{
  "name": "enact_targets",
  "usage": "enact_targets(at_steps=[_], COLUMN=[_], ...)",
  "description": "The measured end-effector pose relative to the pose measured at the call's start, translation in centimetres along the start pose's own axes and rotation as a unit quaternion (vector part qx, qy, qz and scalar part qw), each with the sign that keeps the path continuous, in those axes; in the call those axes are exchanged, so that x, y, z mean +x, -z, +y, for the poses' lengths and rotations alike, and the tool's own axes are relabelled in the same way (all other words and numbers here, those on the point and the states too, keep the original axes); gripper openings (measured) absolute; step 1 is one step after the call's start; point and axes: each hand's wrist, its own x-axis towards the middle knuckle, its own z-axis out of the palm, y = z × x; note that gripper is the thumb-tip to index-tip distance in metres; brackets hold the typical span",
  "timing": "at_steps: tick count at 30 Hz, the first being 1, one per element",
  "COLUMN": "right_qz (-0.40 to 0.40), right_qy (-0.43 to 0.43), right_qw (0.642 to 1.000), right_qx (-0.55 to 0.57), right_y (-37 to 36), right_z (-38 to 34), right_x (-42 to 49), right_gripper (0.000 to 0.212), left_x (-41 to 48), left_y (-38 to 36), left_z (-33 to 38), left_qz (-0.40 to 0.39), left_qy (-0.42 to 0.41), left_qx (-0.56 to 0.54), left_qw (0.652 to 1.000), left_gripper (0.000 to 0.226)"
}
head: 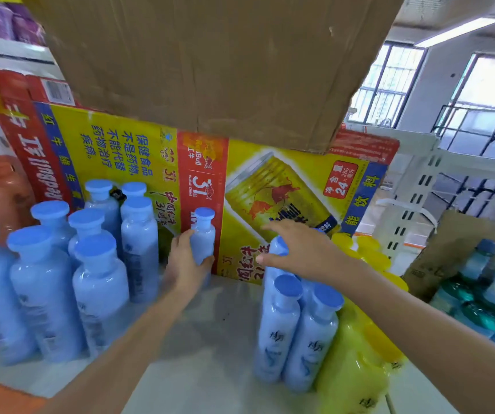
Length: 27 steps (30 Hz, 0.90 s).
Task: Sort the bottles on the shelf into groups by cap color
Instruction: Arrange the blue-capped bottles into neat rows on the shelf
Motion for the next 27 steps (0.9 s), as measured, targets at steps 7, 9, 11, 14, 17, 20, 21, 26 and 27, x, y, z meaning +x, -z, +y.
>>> enact_targets(at_steps=[7, 9, 11, 14, 17, 20, 21, 26, 27], right_qz=[-0.022, -0.015, -0.005, 0.002, 0.004, 0.004, 0.0, -0.045, -0.056], right_qy=[-0.042, -0.045, -0.043, -0.04, -0.042, -0.041, -0.041, -0.037, -0.035], right_qw=[0.998, 0.998, 0.998, 0.999, 0.999, 0.998, 0.998, 0.997, 0.996], right_qx=[-0.036, -0.034, -0.036, -0.033, -0.035, -0.04, -0.043, -0.053, -0.053], right_y=[-2.5, -2.9, -3.1, -3.2, -3.2, -3.0, -2.9, -1.9, -1.5], right_z=[0.8, 1.0, 1.1, 1.3, 1.3, 1.2, 1.1, 0.7, 0.7], right_x=[1.5, 1.6, 1.5, 1.4, 1.4, 1.4, 1.3, 1.1, 1.1], right_gripper=[0.068, 0.065, 0.062, 0.058, 0.057, 0.056, 0.056, 0.058, 0.059], left_x=[2.4, 2.7, 2.8, 3.1, 2.8, 1.6, 1.1, -2.2, -3.0], left_y=[-2.6, -3.1, -3.5, -3.8, -3.6, -3.0, -2.9, -1.7, -1.4], left_z=[-2.1, -2.1, -2.0, -2.3, -2.3, -2.5, -2.7, -2.9, -3.0], left_qz=[0.002, 0.024, 0.041, 0.046, 0.042, 0.009, -0.007, -0.069, -0.088], left_qy=[0.016, 0.027, 0.039, 0.043, 0.027, -0.017, -0.031, -0.038, -0.032], left_qx=[-0.093, -0.105, -0.113, -0.119, -0.129, -0.174, -0.191, -0.225, -0.234], left_qw=[0.996, 0.994, 0.992, 0.991, 0.99, 0.985, 0.981, 0.971, 0.968], left_gripper=[0.072, 0.068, 0.065, 0.062, 0.058, 0.049, 0.047, 0.045, 0.047])
